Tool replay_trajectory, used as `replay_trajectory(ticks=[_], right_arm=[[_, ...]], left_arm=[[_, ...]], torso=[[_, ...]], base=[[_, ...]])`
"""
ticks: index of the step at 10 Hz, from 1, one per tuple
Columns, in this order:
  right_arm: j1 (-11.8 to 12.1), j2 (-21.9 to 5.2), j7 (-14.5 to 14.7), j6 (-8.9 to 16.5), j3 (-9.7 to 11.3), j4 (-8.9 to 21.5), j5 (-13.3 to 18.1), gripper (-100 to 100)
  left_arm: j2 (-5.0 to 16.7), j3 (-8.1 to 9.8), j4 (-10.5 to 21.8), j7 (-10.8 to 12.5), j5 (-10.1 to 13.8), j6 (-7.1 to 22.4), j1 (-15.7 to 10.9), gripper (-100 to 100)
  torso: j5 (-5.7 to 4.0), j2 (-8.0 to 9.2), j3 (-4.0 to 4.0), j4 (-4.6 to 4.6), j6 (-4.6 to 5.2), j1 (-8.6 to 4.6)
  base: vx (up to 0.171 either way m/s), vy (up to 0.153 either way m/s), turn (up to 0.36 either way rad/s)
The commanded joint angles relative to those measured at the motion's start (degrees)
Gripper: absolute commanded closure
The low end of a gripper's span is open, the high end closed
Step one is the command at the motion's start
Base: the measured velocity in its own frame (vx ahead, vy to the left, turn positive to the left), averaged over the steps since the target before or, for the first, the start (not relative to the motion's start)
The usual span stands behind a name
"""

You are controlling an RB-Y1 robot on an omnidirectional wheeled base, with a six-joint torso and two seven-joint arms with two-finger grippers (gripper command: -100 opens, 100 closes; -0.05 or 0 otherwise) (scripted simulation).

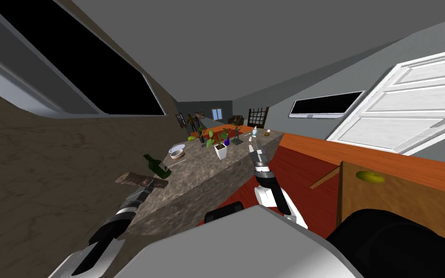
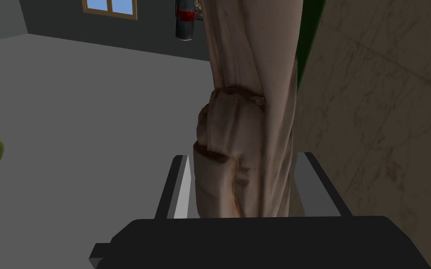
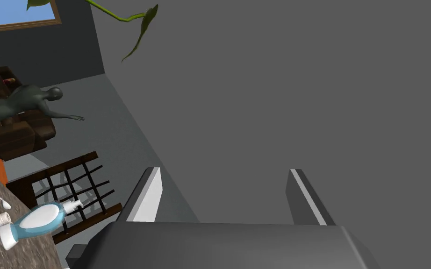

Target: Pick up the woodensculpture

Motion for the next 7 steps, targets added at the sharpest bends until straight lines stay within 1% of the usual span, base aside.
replay_trajectory(ticks=[1,2,3,4,5,6,7], right_arm=[[0.0,0.0,0.0,0.0,0.0,0.0,0.0,0],[0.0,0.0,0.0,0.0,0.0,0.0,0.0,0],[0.0,0.0,0.0,0.0,0.0,0.0,0.0,0],[0.0,0.0,0.0,0.0,0.0,0.0,0.0,0],[0.0,0.0,0.0,0.0,0.0,0.0,0.0,0],[0.0,0.0,0.0,0.0,0.0,0.0,0.0,0],[0.0,0.0,0.0,0.0,0.0,0.0,0.0,0]], left_arm=[[-1.8,-2.57,-2.9,0.9,-2.9,2.3,-1.5,100],[-1.8,-2.57,-4.4,0.9,-3.9,2.3,-1.5,100],[-1.8,-2.57,-5.0,0.9,-3.9,2.3,-1.5,100],[-3.3,-5.02,-6.6,2.1,-6.5,4.4,-2.7,100],[-3.3,-5.02,-8.9,2.1,-7.5,4.4,-2.7,100],[-3.8,-4.87,-8.1,1.7,-6.9,4.4,-2.3,100],[-3.8,-4.95,-8.4,1.7,-7.0,4.6,-2.4,0]], torso=[[0.00,0.00,0.00,0.00,0.00,0.00],[0.00,-0.08,-0.03,0.00,-0.10,0.03],[-0.05,-0.12,-0.05,0.01,-0.14,0.07],[-0.07,0.00,0.02,0.04,-0.05,0.02],[-0.07,-0.05,0.00,0.03,-0.17,0.01],[-0.12,-0.08,0.00,0.06,-0.06,-0.01],[-0.11,0.06,0.06,0.07,-0.04,-0.03]], base=[[0.050,0.030,0.335],[0.070,0.025,0.383],[0.038,0.010,0.094],[0.072,0.028,0.376],[0.077,0.024,0.304],[0.027,0.007,0.034],[0.000,0.000,0.000]])
